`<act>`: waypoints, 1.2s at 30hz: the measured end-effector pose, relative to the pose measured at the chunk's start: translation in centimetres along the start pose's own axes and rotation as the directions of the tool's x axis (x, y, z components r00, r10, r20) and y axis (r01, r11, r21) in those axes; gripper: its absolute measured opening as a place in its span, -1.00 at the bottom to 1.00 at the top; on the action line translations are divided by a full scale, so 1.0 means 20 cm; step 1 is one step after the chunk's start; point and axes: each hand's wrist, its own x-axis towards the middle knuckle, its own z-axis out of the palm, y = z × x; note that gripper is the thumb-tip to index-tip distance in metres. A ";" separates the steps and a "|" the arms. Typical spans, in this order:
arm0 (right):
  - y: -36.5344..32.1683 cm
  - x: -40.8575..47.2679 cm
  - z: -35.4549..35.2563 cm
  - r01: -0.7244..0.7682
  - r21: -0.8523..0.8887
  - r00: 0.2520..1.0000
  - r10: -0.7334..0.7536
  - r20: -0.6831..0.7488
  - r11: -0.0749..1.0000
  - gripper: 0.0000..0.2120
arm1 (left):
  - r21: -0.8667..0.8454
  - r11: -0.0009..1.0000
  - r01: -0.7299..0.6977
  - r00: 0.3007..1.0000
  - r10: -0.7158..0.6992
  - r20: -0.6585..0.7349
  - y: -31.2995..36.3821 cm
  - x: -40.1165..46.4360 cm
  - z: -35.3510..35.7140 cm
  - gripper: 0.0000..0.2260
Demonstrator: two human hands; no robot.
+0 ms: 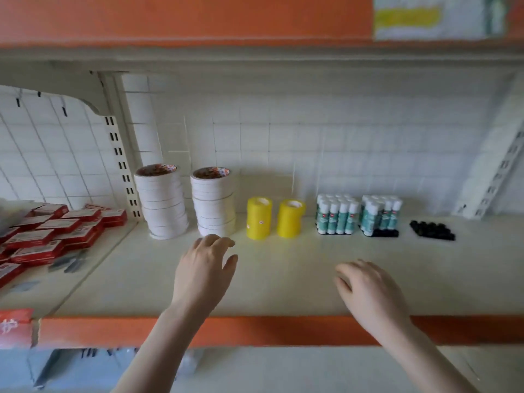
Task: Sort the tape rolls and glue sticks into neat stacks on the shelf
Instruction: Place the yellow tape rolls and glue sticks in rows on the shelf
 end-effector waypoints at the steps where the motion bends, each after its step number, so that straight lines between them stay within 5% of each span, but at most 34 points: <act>1: 0.09 -0.02 -0.04 -0.025 -0.010 1.000 0.025 -0.008 1.000 -0.84 | -0.018 1.000 -0.018 1.000 0.018 0.012 0.09 0.00 0.04 -0.81; 8: 0.87 -0.19 -0.27 -0.188 -0.037 0.981 0.185 -0.056 0.982 -0.99 | -0.131 0.988 -0.086 0.995 0.092 0.036 0.86 -0.03 0.36 -0.79; 19: 2.25 -0.42 -0.62 -0.221 -0.129 0.953 0.185 -0.241 0.967 -0.83 | -0.240 0.966 -0.094 0.989 0.118 0.090 2.24 -0.09 0.87 -0.79; 36: 3.75 -0.45 -0.81 -0.385 -0.189 0.881 0.300 -0.366 0.903 -0.84 | -0.331 0.928 -0.168 0.943 0.250 0.220 3.57 0.17 1.61 -0.74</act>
